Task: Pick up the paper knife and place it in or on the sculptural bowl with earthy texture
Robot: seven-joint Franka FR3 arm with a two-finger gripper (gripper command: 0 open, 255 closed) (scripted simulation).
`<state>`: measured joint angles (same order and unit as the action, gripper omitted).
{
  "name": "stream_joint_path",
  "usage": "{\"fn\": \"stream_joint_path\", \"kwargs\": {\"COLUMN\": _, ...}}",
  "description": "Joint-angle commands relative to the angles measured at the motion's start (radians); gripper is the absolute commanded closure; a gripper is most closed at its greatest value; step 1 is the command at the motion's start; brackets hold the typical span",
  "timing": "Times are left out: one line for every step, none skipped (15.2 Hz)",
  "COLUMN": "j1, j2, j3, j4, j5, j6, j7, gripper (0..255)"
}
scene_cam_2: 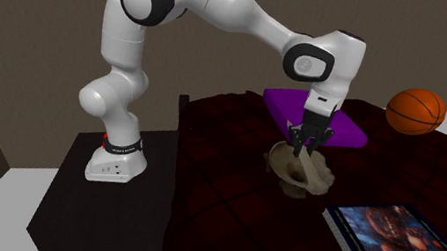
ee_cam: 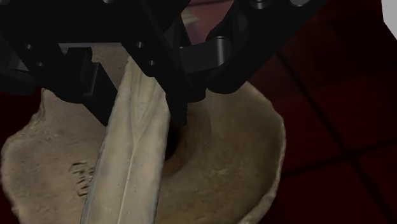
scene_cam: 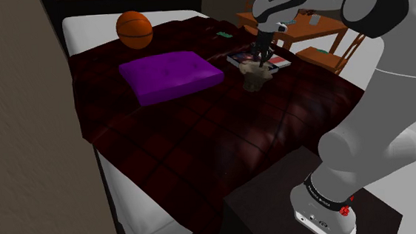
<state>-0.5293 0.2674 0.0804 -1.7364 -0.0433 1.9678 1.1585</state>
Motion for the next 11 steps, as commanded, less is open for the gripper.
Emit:
{"fn": "stream_joint_path", "kwargs": {"j1": 0.0, "j2": 0.0, "j3": 0.0, "j4": -0.001, "j5": 0.0, "j6": 0.001, "j7": 0.0, "gripper": 255}}
{"fn": "stream_joint_path", "kwargs": {"j1": 0.0, "j2": 0.0, "j3": 0.0, "j4": -0.001, "j5": 0.0, "j6": 0.001, "j7": 0.0, "gripper": 255}}
{"fn": "stream_joint_path", "kwargs": {"j1": 0.0, "j2": 0.0, "j3": 0.0, "j4": -0.001, "j5": 0.0, "j6": 0.001, "j7": 0.0, "gripper": 255}}
{"fn": "stream_joint_path", "kwargs": {"j1": 0.0, "j2": 0.0, "j3": 0.0, "j4": -0.001, "j5": 0.0, "j6": 0.001, "j7": 0.0, "gripper": 0}}
{"fn": "stream_joint_path", "kwargs": {"j1": 0.0, "j2": 0.0, "j3": 0.0, "j4": -0.001, "j5": 0.0, "j6": 0.001, "j7": 0.0, "gripper": 0}}
{"fn": "stream_joint_path", "kwargs": {"j1": 0.0, "j2": 0.0, "j3": 0.0, "j4": -0.001, "j5": 0.0, "j6": 0.001, "j7": 0.0, "gripper": 0}}
{"fn": "stream_joint_path", "kwargs": {"j1": 0.0, "j2": 0.0, "j3": 0.0, "j4": -0.001, "j5": 0.0, "j6": 0.001, "j7": 0.0, "gripper": 0}}
{"fn": "stream_joint_path", "kwargs": {"j1": 0.0, "j2": 0.0, "j3": 0.0, "j4": -0.001, "j5": 0.0, "j6": 0.001, "j7": 0.0, "gripper": 0}}
{"fn": "stream_joint_path", "kwargs": {"j1": 0.0, "j2": 0.0, "j3": 0.0, "j4": -0.001, "j5": 0.0, "j6": 0.001, "j7": 0.0, "gripper": 0}}
{"fn": "stream_joint_path", "kwargs": {"j1": 0.0, "j2": -0.007, "j3": 0.0, "j4": 0.023, "j5": 0.001, "j6": -0.03, "j7": -0.001, "gripper": 0}}
{"fn": "stream_joint_path", "kwargs": {"j1": 0.001, "j2": -0.013, "j3": 0.001, "j4": 0.049, "j5": 0.002, "j6": -0.061, "j7": -0.001, "gripper": 0}}
